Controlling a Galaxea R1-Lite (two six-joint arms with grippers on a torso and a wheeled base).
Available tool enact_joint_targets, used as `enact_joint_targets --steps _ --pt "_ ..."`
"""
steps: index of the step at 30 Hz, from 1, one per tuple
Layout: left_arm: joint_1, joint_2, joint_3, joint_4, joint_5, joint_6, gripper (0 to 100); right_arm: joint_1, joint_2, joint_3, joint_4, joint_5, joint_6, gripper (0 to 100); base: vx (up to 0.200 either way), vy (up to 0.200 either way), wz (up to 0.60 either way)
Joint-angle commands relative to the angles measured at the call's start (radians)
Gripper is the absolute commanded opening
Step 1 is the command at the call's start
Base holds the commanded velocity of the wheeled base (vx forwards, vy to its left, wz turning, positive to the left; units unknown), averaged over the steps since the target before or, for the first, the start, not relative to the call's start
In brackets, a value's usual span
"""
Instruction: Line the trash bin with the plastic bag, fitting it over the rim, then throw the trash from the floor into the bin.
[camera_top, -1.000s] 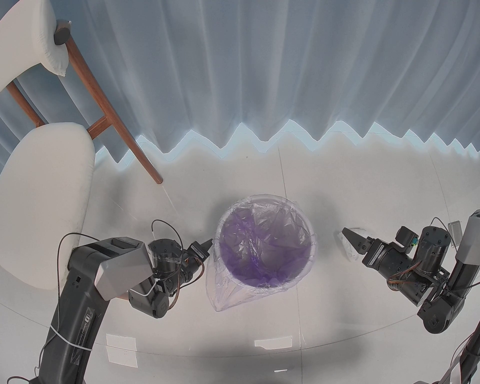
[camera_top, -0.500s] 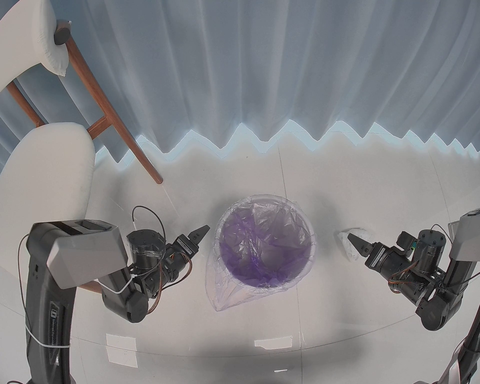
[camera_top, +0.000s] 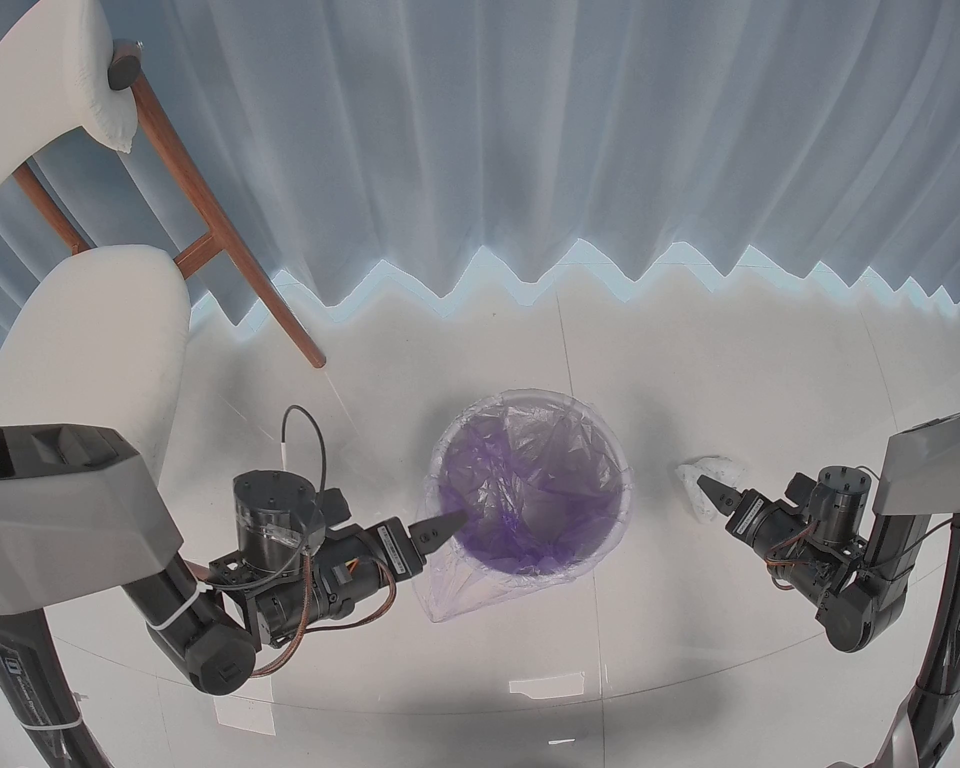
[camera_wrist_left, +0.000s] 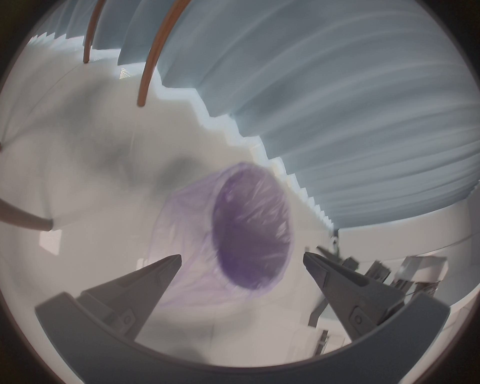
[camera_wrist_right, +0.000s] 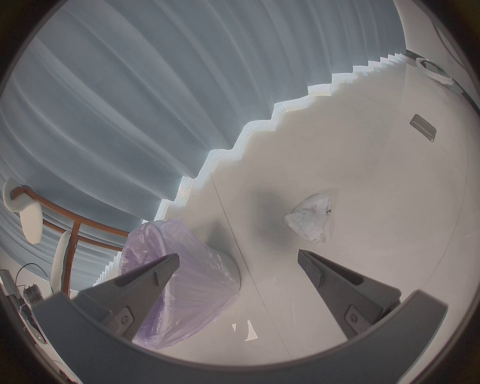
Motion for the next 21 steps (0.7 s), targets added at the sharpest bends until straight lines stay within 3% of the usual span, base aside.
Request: enact_joint_targets --steps 1,5,7,14,21 --pt "-0.002 -0.084 -0.157 0.365 0.009 0.106 100 0.021 -0.035 0.025 -0.018 -0.002 0.017 100 0.0 0.0 0.0" --pt "-0.01 -0.052 -0.321 0.634 0.091 0.167 100 0.019 -0.061 0.042 -0.018 -0.004 0.031 100 0.0 0.0 0.0" --pt "-0.013 -0.035 -0.399 0.721 0.092 0.167 100 0.018 -0.084 0.061 -0.018 -0.019 0.048 100 0.0 0.0 0.0" --pt "-0.011 0.058 -0.602 0.913 0.104 0.173 100 0.016 -0.125 0.127 -0.018 -0.039 0.103 100 0.0 0.0 0.0" --pt "-0.025 0.117 -0.698 1.056 0.123 0.175 100 0.018 -0.145 0.128 -0.018 -0.056 0.146 100 0.0 0.0 0.0"
